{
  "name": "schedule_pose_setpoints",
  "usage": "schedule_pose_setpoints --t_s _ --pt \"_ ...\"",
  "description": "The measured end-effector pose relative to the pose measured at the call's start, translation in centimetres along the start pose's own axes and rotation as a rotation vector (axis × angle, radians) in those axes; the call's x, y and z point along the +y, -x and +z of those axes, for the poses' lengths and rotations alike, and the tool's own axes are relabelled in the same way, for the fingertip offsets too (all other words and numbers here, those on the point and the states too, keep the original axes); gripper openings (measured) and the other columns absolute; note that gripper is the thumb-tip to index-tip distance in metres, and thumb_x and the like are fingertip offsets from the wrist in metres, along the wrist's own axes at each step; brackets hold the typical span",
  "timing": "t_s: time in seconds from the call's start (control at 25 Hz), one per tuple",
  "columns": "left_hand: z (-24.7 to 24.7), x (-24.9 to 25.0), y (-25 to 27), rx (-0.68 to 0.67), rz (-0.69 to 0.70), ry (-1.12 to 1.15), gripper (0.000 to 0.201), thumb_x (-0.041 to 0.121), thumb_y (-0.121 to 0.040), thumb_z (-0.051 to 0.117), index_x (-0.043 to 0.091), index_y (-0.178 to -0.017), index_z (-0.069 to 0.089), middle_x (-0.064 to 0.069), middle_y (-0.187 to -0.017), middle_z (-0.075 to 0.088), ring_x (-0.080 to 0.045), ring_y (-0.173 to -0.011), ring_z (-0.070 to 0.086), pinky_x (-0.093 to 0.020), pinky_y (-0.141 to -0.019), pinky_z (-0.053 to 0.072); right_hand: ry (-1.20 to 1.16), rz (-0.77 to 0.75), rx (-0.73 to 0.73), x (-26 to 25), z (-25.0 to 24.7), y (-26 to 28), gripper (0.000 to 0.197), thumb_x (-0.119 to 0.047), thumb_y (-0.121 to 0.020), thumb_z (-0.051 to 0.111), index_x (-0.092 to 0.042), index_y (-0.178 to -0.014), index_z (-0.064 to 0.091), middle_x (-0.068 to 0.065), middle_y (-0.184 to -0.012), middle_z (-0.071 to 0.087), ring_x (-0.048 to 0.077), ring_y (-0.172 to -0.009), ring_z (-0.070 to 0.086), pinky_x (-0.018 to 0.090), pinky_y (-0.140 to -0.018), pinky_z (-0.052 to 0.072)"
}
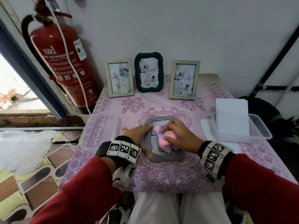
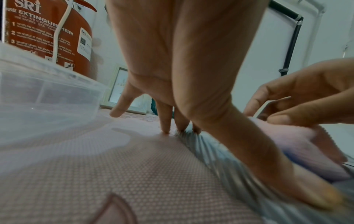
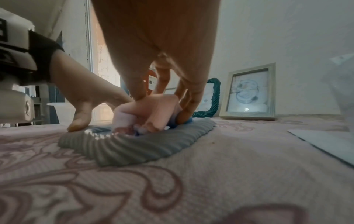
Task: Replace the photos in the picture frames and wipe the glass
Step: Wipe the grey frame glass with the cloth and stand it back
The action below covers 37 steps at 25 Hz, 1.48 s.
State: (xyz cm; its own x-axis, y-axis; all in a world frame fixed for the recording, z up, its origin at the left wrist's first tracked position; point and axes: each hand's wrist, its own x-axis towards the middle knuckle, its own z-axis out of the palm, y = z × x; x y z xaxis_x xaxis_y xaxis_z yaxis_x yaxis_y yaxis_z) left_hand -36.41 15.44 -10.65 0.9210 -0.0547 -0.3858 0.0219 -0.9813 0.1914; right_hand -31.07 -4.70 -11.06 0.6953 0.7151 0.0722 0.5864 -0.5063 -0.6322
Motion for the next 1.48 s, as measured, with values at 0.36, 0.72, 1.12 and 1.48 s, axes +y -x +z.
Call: schedule_pose_setpoints --t_s 0.36,0.72,1.12,1.48 --pt "0.3 2.7 1.6 0.221 0.135 0.277 0.077 0.041 -0.077 0.070 0.014 -0.140 0.035 -0.013 -0.126 0.049 -0.026 -0.114 0.047 -0.028 -0.095 0.037 -0.127 0.335 0.208 0.7 1.4 -0.4 0.055 -0.029 -0.076 0.073 -0.008 -0.117 0.043 0.014 -0.105 0.059 0.028 -0.095 0.058 0.029 -0.075 0.043" --pt "2.7 3.8 0.7 0.392 0.040 1.189 0.039 0.014 -0.094 0.050 0.017 -0.128 0.032 -0.016 -0.104 0.062 -0.032 -0.098 0.063 -0.039 -0.088 0.052 -0.417 0.133 0.304 0.0 1.2 0.9 0.041 -0.005 -0.087 0.059 -0.013 -0.127 0.050 0.006 -0.121 0.059 0.019 -0.104 0.058 0.024 -0.090 0.047" --pt "2.2 4.4 1.1 0.514 0.071 1.508 0.048 -0.008 -0.089 0.047 0.020 -0.127 0.038 -0.006 -0.080 0.058 -0.002 -0.059 0.064 -0.018 -0.055 0.053 -0.480 0.093 0.348 -0.3 1.1 0.4 0.042 -0.002 -0.089 0.055 -0.008 -0.131 0.048 0.007 -0.134 0.051 0.021 -0.124 0.048 0.041 -0.108 0.037" --pt "2.7 4.8 1.4 0.544 0.103 1.557 0.045 -0.007 -0.086 0.055 0.017 -0.121 0.039 -0.038 -0.117 0.051 -0.023 -0.091 0.058 -0.022 -0.074 0.054 -0.611 0.158 0.402 -0.7 1.8 0.7 0.029 -0.016 -0.090 0.058 -0.016 -0.118 0.050 -0.005 -0.105 0.062 0.023 -0.094 0.062 0.037 -0.083 0.054"
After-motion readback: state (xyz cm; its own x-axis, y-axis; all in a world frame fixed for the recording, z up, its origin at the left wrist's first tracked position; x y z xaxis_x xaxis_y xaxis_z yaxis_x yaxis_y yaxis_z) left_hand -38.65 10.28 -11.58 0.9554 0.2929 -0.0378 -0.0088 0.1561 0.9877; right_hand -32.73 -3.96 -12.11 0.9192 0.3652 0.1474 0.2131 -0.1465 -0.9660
